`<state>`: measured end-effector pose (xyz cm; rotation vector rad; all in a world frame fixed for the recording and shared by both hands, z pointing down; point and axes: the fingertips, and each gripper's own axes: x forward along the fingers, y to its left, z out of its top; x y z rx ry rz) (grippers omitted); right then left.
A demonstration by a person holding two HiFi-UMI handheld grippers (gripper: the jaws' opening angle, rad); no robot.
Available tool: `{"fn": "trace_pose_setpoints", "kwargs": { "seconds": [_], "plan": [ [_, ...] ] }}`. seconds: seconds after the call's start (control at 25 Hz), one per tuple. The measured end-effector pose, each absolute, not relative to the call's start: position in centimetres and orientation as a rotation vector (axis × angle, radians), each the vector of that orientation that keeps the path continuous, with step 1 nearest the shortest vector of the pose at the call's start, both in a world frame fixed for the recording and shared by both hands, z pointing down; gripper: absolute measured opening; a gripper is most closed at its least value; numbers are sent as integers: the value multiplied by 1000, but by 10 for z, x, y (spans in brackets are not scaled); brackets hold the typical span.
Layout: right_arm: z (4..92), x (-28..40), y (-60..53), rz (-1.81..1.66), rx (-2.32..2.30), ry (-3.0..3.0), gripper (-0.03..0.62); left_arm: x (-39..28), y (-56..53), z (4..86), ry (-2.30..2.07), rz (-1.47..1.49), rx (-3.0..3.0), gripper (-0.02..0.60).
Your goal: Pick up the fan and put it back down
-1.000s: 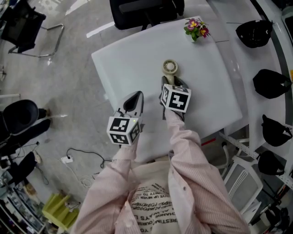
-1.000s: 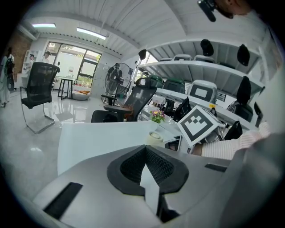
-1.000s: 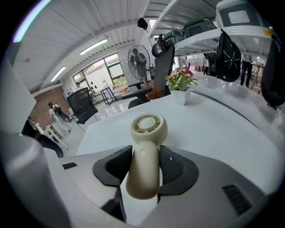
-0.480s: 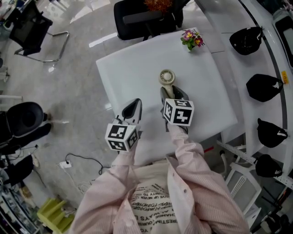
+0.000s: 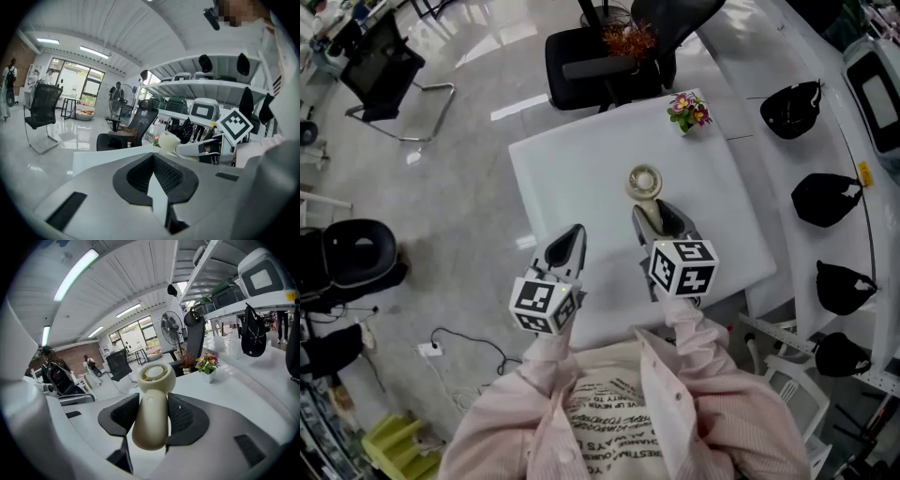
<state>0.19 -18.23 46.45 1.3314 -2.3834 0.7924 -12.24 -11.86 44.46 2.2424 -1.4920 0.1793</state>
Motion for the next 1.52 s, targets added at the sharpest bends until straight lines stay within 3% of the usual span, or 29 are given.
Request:
{"fn": "trace_pose_setpoints", "kwargs": {
  "seconds": [0.8,1.52],
  "plan": [
    [337,30,-158,657,1302,-2658,184,-139,-87,388,-1649,108,2258,2],
    [373,36,-176,727,1290,-2620,183,-135,-104,407,-1641,131,2214,2]
  ]
}}
